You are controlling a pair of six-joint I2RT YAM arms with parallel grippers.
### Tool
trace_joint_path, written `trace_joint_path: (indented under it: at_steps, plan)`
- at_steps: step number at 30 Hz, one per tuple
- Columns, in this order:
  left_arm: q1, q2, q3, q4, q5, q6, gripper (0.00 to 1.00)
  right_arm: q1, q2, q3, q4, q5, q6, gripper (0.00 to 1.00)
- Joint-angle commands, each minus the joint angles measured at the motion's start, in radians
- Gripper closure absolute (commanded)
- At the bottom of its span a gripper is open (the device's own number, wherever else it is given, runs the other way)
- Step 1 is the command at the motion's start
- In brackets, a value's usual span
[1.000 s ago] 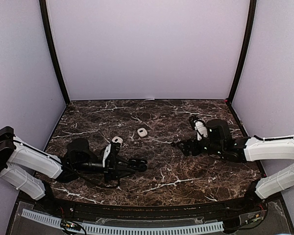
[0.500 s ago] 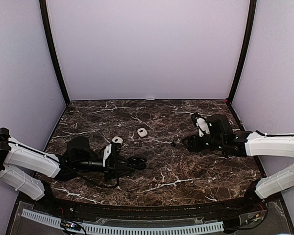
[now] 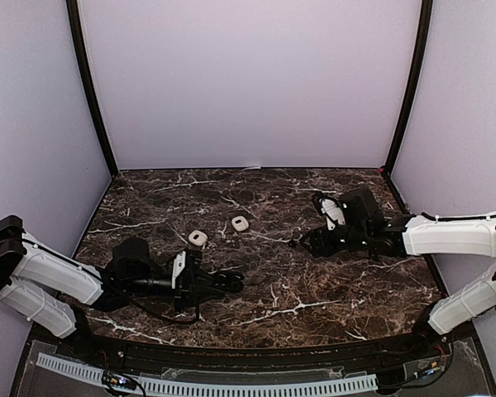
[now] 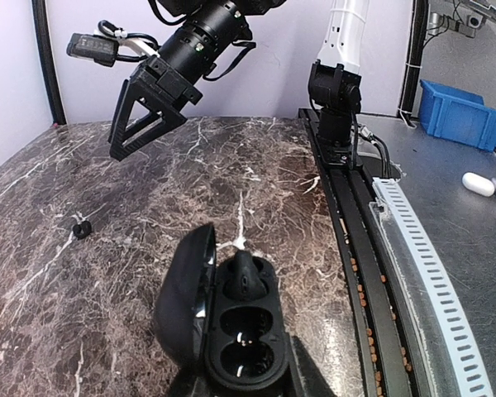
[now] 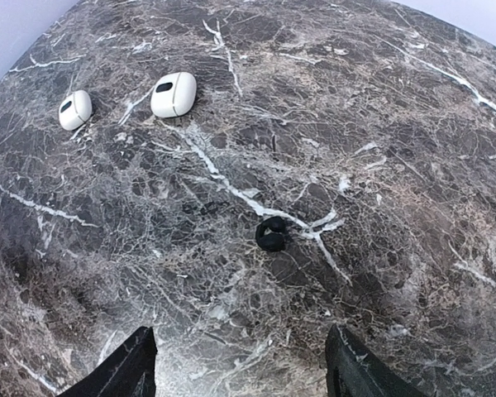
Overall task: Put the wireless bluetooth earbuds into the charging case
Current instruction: Pick up the left earbud from the center of the board.
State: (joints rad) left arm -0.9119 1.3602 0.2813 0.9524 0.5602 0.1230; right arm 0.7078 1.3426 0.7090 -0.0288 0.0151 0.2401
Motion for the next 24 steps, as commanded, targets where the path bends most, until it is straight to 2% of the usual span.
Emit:
trace_joint_path:
  at_steps: [1, 8, 11, 16, 24]
  plan:
    - [0.005, -0.012, -0.005, 0.041, 0.003, 0.016, 0.82, -0.01, 0.058, 0.077, -0.036, 0.011, -0.011, 0.32]
    - [0.005, -0.029, -0.013, 0.046, -0.012, 0.012, 0.82, -0.097, 0.152, 0.163, -0.127, -0.007, 0.009, 0.36]
    - [0.005, -0.037, -0.017, 0.046, -0.028, 0.011, 0.82, -0.119, 0.208, 0.218, -0.171, 0.001, 0.004, 0.5]
    - [0.005, -0.049, -0.021, 0.043, -0.041, 0.012, 0.82, -0.122, 0.316, 0.304, -0.215, -0.043, -0.042, 0.63]
    - [0.005, -0.062, -0.022, 0.032, -0.055, 0.013, 0.82, -0.111, 0.406, 0.359, -0.208, -0.173, -0.087, 0.66]
